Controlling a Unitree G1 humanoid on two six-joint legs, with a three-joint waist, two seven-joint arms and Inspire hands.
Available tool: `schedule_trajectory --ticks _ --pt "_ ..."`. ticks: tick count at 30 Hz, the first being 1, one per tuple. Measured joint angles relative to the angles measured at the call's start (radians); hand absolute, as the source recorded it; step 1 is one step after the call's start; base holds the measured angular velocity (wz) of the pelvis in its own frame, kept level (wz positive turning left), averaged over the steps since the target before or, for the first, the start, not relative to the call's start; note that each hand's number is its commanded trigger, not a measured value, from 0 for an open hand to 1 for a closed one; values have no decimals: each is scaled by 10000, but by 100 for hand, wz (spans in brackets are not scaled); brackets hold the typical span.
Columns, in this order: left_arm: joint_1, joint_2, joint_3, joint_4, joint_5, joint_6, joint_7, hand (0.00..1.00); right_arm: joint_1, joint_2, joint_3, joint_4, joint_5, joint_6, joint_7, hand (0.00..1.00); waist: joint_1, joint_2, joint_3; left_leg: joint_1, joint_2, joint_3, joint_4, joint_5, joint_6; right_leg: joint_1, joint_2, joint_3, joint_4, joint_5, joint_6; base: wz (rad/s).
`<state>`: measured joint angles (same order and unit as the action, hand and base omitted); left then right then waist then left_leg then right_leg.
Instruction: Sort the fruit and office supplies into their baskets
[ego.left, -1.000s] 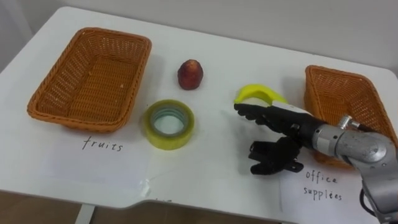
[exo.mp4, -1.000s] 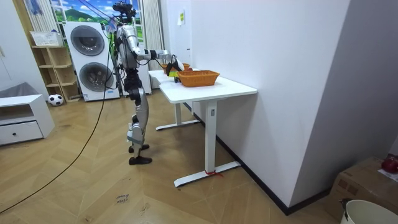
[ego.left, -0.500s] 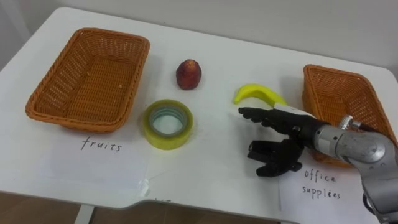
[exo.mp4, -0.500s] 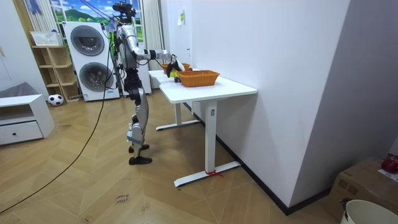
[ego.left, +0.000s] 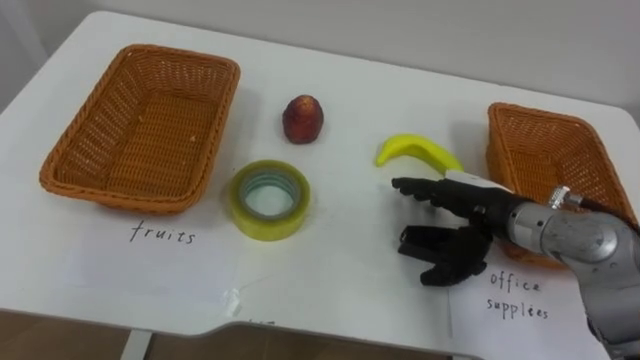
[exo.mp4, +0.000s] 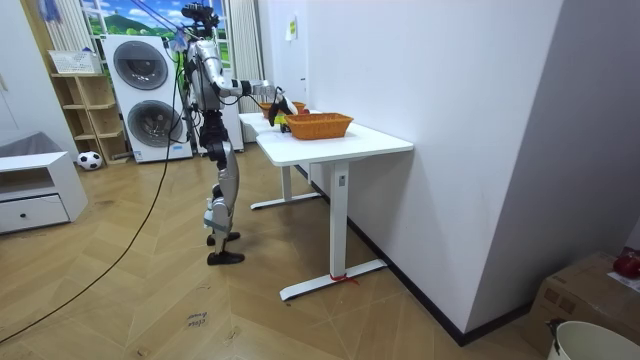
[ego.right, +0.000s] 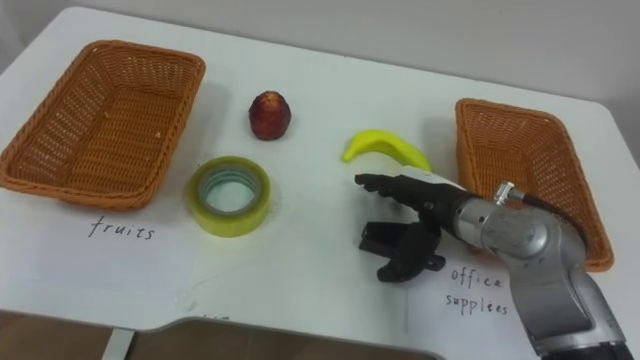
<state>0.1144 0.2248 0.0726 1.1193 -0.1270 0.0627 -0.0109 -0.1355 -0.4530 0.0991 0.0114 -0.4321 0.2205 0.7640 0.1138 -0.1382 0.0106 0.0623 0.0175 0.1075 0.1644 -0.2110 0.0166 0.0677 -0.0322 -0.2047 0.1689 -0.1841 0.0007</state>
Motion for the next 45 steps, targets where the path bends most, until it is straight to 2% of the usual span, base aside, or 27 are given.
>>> schedule_trajectory --ticks 5,9,16,17,27,36,40,43,45 --pt "-40 2 -19 1 5 23 2 0 26 22 0 -279 -515 17 31 0 -19 11 5 9 4 -1 -8 0 0 0 9 0 -1 0 0 0" --pt "-62 1 -24 1 4 27 10 0 30 46 1 -277 -835 214 29 0 -18 11 5 20 -10 10 -5 1 1 0 -8 14 -2 0 0 0" --pt "-68 -4 -19 19 0 30 21 0 194 78 1 -358 -1328 213 1 0 27 42 5 33 -12 32 0 1 2 0 -7 56 0 1 1 0" --pt "-71 -6 -19 20 0 30 20 0 255 79 2 -407 -1354 212 1 0 27 86 27 30 -6 32 5 1 2 1 -4 59 1 1 0 0" --pt "-81 -63 -19 19 -5 31 15 0 415 95 2 -644 -1672 214 -6 0 30 175 -16 33 -2 33 6 1 2 -2 6 79 13 4 -5 0" --pt "-96 -109 -15 -1 -1 30 23 0 731 589 4 -1074 -2404 220 -26 0 40 183 -21 0 4 31 -35 1 1 -4 28 123 16 4 -5 0" --pt "-96 -150 -18 -7 1 30 34 0 773 696 4 -1102 -2495 220 -102 0 33 228 -56 -1 -40 27 -40 1 1 -2 30 123 17 5 -5 0" --pt "-78 -175 -24 -7 0 22 94 0 877 777 4 -1101 -2494 215 -299 0 39 251 -62 20 -61 20 -39 1 2 20 24 113 15 4 -5 0" --pt "-70 -190 -23 -6 0 17 194 0 993 970 -1 -1108 -2494 215 -561 0 34 261 -63 29 -68 21 -37 1 2 21 19 127 15 5 -4 0"
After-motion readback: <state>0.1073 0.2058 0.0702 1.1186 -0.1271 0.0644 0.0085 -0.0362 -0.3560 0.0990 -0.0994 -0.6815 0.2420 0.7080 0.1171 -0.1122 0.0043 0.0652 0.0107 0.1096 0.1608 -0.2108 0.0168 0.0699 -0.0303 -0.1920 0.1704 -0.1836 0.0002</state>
